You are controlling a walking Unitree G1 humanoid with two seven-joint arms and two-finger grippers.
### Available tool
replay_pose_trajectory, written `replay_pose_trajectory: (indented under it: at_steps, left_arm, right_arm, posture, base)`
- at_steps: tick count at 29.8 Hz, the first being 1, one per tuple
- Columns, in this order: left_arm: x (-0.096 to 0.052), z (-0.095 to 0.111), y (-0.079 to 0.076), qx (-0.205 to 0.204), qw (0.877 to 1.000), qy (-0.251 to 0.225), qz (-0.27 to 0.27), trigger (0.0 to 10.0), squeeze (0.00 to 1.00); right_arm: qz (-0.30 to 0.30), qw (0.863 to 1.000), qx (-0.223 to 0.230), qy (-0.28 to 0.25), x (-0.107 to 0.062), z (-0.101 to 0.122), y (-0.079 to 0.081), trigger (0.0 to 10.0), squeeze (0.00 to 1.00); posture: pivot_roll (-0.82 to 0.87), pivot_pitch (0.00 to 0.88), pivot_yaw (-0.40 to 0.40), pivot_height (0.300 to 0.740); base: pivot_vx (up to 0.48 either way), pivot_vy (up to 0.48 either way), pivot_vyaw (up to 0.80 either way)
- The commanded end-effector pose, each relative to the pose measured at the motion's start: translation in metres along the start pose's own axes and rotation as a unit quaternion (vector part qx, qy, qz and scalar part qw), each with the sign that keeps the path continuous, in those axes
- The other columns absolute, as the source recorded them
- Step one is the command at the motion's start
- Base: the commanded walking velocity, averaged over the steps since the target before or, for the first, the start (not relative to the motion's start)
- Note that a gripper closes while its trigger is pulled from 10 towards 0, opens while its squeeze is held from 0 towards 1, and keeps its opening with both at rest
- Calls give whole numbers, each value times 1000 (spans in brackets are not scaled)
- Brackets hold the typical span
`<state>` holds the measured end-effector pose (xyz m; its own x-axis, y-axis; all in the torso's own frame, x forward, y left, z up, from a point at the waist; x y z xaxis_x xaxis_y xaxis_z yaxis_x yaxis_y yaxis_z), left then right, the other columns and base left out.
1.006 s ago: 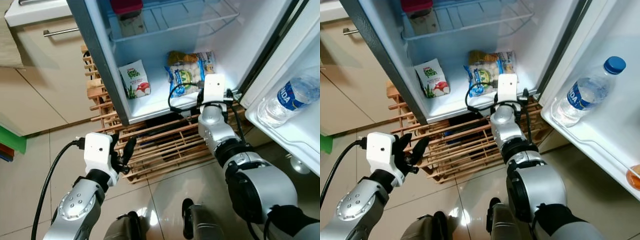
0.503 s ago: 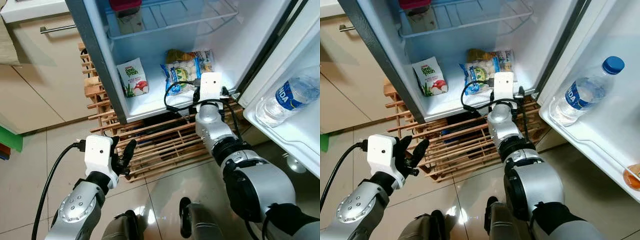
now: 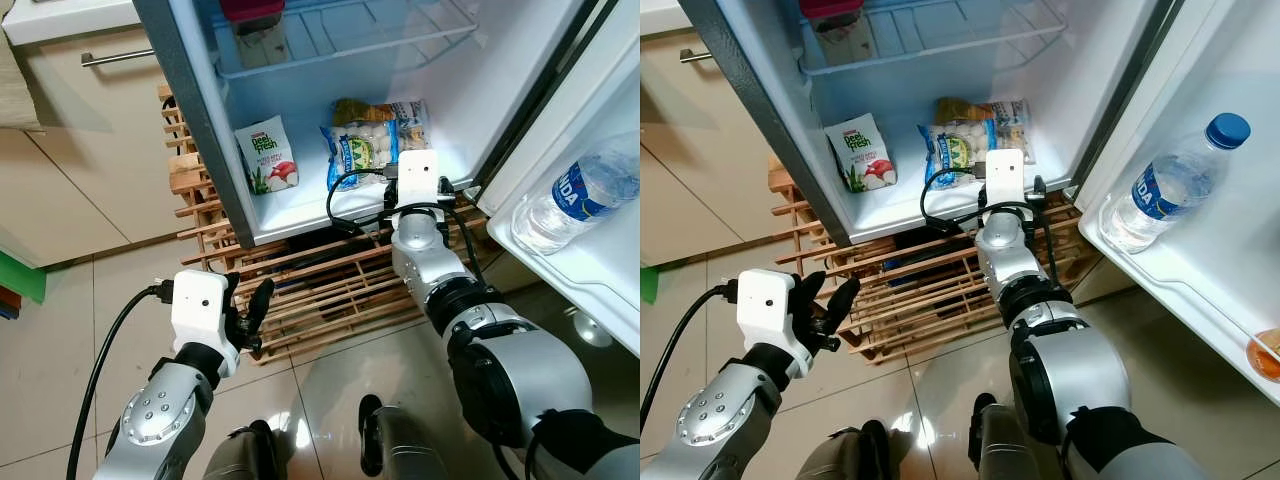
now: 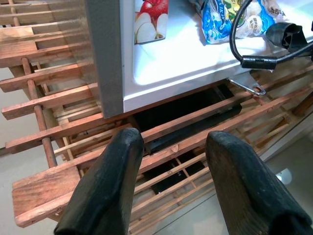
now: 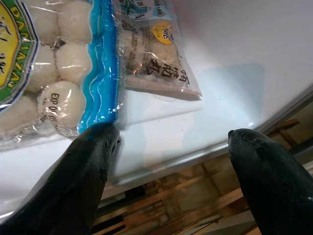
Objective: Restocking fridge
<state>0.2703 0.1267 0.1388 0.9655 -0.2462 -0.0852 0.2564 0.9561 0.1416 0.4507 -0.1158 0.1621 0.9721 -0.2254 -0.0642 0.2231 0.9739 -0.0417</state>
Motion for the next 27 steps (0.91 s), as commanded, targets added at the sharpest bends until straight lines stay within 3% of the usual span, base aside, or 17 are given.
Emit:
replay_pose_trajectory:
  at_steps: [1, 10, 14, 18, 27]
  left_arm:
    - [-1, -4, -2, -2, 1000, 7, -1, 10000, 0]
    - [-2, -4, -1, 0, 1000, 8, -1, 10000, 0]
    - [1, -3, -2, 1, 1000, 7, -4, 10000, 0]
    - [2, -3, -4, 0, 1000, 6, -6, 10000, 0]
    - [5, -4, -5, -2, 1000, 5, -7, 10000, 0]
  right_arm:
    - [7, 1000, -13, 13, -1, -10, 0, 10000, 0]
    - [32, 999, 20, -7, -1, 3, 10, 10000, 0]
    - [75, 996, 40, -20, -3, 15, 25, 10000, 0]
    - [77, 996, 47, -21, -2, 18, 25, 10000, 0]
    - [57, 996, 70, 0, -6, -1, 20, 10000, 0]
  posture:
    - [-66, 285, -19, 736]
    - [-64, 290, -16, 736]
    - [-66, 289, -16, 736]
    - [-67, 284, -21, 736]
    - [-85, 270, -29, 736]
  base:
    - [0, 0, 0]
    - [0, 0, 0]
    - [0, 0, 0]
    - [0, 0, 0]
    - [0, 0, 0]
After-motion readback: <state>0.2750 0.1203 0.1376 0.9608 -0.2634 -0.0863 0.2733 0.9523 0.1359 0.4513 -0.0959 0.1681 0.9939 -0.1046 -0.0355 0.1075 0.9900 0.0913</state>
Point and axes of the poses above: a point about 5 cm out from each wrist's last joint towards the gripper, its own x axis pointing out of the wrist towards the gripper, its own z axis along the axis of the wrist's last joint, y = z × x, the point moved 5 cm from there along x, pointing out of the wrist towards the gripper, and after that the axes turned 11 degrees about x, right-handed, at the moved point
